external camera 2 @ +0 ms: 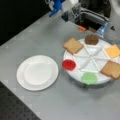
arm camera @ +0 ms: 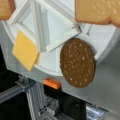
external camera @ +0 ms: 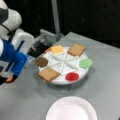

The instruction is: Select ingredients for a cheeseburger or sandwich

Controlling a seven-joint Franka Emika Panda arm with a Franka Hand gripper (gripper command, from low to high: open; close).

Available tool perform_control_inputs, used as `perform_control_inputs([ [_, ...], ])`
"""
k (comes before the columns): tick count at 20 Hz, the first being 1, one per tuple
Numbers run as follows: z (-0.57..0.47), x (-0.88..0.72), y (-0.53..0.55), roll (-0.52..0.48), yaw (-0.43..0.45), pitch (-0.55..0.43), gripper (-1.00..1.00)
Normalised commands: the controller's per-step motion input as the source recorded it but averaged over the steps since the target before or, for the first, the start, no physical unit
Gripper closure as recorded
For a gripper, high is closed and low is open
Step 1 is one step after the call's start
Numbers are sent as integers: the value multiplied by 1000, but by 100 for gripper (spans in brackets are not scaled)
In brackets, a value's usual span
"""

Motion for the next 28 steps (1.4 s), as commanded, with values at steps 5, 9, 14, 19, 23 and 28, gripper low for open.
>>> perform_control_inputs([
  [5, -199, 304, -341, 464, 201, 2, -100],
  [9, -236, 318, -301, 430, 182, 11, -100],
  [14, -256, 295, -309, 489, 133, 3, -100],
  [19, -437, 243, -377, 431, 162, -87, -100],
  [23, -319, 223, -438, 472, 183, -83, -100],
  [28, -220, 275, -422, 518, 188, -90, -100],
])
